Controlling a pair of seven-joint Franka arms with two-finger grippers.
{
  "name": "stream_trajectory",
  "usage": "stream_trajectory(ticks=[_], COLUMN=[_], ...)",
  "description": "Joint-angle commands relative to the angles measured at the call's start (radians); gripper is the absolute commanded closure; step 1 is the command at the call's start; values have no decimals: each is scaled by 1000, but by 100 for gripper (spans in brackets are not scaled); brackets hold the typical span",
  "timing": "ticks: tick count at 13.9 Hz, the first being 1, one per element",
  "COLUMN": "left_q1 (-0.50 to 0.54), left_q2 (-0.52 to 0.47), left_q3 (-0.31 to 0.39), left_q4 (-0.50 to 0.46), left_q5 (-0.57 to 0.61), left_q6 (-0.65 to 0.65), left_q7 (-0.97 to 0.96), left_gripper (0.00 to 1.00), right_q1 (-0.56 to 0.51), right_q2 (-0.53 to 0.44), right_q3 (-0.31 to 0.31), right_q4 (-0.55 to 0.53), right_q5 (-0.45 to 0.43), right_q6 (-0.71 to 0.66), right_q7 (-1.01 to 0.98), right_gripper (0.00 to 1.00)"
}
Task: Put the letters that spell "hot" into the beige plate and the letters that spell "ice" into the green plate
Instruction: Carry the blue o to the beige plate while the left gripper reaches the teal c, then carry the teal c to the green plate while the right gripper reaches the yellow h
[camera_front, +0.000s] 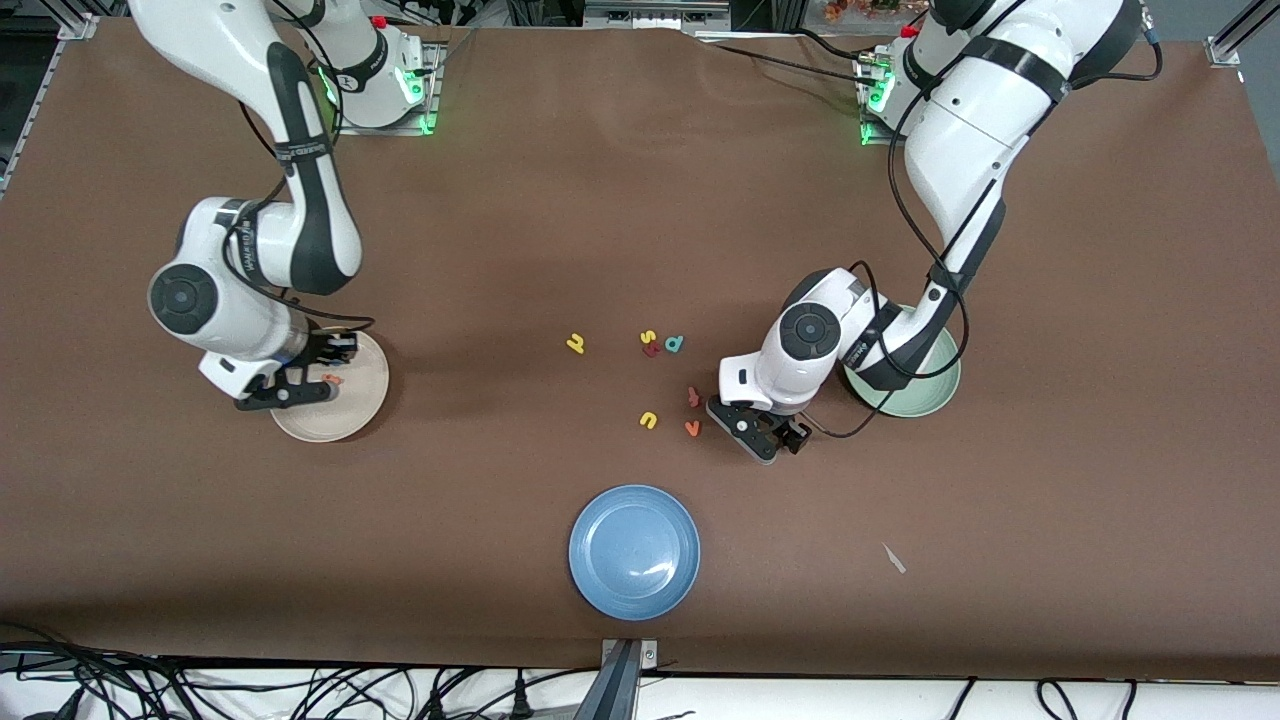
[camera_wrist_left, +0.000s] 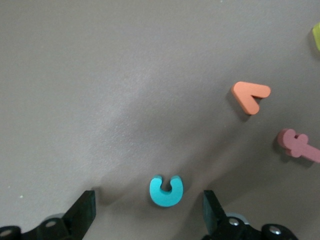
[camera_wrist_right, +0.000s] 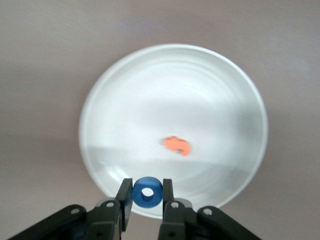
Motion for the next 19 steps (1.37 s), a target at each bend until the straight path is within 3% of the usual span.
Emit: stream_trajectory(ticks=[1,2,3,5,7,10,13,15,18,19], left_q1=[-12,-12,-12,-11,-2,17,64,106,164,181], left_q2=[19,17,17,13,4,-28,-94,-145,-223,-258], left_q3=[-2,-2,-2,-2,-2,-2,-3,-8,-14,-18], left_q4=[27,27,27,27,27,27,14,9,-44,-86], left_q5=[24,23,23,24,26,32,32,23,15,6], left_q6=[12,12,12,12,12,9,-31,-127,-284,-333], left_q7=[0,0,0,-2,4,12,23,24,26,26], left_gripper=[35,48,55,77,87,88,88,88,89,94], right_q1=[-19,-19,-18,-7,17,74,174,237,318,327], right_q2=[0,5,4,-6,-6,-7,5,29,79,94], right_q3=[0,0,3,9,51,132,141,152,169,198], right_q4=[-81,-80,-75,-44,21,75,103,103,105,105], right_q5=[14,14,25,71,73,71,73,73,66,66], right_q6=[126,125,104,16,-86,-102,-72,-17,26,55], right_q7=[-80,-76,-55,-36,46,264,434,540,489,434], right_gripper=[92,58,1,0,0,0,0,0,0,0])
